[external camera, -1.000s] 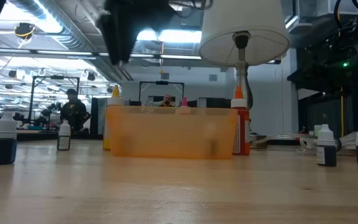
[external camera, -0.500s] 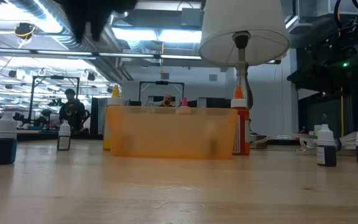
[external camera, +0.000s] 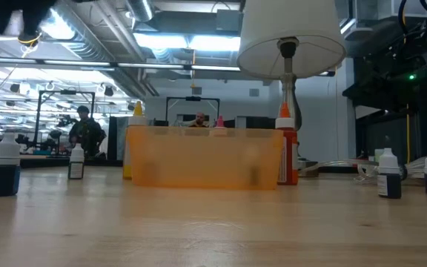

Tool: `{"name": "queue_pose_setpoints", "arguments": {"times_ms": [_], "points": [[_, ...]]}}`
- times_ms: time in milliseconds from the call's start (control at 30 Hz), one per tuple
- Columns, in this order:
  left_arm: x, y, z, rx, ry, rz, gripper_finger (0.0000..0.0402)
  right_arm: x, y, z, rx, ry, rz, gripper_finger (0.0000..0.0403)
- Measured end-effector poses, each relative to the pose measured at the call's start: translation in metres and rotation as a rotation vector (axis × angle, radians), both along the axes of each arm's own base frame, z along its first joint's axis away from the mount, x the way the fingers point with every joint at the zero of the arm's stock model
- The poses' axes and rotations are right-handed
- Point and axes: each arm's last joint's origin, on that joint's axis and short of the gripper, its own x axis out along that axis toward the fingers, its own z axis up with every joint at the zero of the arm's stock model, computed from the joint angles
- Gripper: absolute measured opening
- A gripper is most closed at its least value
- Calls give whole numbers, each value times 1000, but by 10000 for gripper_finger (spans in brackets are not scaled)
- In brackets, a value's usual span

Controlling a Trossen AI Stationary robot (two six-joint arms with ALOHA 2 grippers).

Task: Pick & Place food coloring
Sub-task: Put the left small black food coloring bottle into the orange bin

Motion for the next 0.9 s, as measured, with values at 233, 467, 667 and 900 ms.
{"name": "queue_pose_setpoints", "arguments": {"times_ms": [233, 467, 667, 900], "points": [[-15, -27, -22, -29, 39, 65, 201, 0, 0, 0, 0, 0, 0, 323], [-19, -51, -48, -89, -53, 119, 200, 0, 0, 0, 0, 0, 0, 323], [-27, -62, -73, -115, -77, 158, 200, 0, 0, 0, 0, 0, 0, 323], [-38, -70, -93, -131, -68, 186, 200, 0, 0, 0, 0, 0, 0, 323]]}}
